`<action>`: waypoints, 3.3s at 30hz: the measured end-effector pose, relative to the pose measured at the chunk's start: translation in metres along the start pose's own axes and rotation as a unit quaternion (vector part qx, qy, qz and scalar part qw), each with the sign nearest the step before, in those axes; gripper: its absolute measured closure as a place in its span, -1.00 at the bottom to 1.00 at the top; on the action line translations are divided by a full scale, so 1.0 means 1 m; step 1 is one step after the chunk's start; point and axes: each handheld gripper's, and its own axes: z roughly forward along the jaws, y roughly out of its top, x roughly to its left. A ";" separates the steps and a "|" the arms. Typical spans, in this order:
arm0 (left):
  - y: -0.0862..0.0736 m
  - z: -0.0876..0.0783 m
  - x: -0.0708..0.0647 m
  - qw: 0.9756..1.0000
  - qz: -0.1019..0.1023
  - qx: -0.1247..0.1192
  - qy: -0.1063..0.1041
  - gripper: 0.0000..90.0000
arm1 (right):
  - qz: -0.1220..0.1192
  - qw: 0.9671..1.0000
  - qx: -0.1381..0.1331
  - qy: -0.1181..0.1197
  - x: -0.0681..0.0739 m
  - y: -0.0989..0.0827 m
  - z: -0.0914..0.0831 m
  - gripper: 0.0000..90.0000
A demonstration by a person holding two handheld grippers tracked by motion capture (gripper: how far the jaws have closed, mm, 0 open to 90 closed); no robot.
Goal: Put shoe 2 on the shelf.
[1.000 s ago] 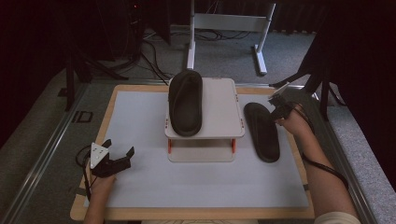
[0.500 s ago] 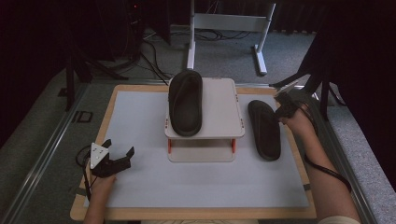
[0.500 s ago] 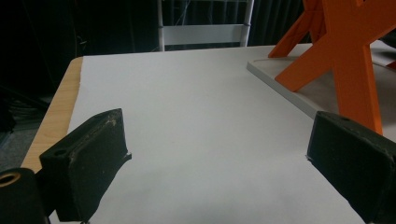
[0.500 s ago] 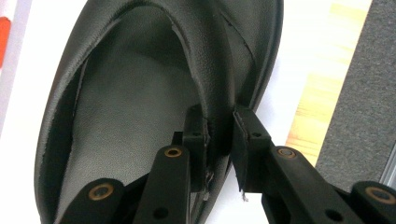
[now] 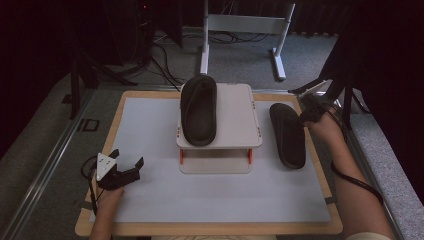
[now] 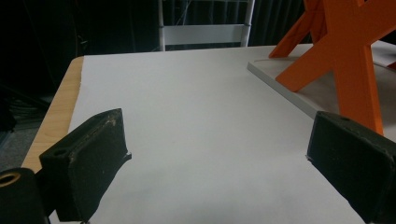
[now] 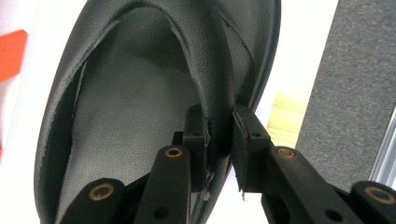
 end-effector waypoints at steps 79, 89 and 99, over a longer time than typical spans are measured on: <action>0.000 -0.001 -0.001 1.000 0.007 -0.001 -0.010 -0.89 | -0.098 0.995 -0.031 0.007 0.181 0.087 -0.103 0.73; 0.000 -0.001 -0.001 1.000 0.005 0.000 -0.010 -0.89 | -0.100 0.995 -0.025 -0.002 0.185 0.088 -0.102 0.71; 0.000 -0.001 -0.001 1.000 0.006 0.001 -0.010 -0.89 | -0.102 0.994 -0.018 0.038 0.187 0.086 -0.102 0.56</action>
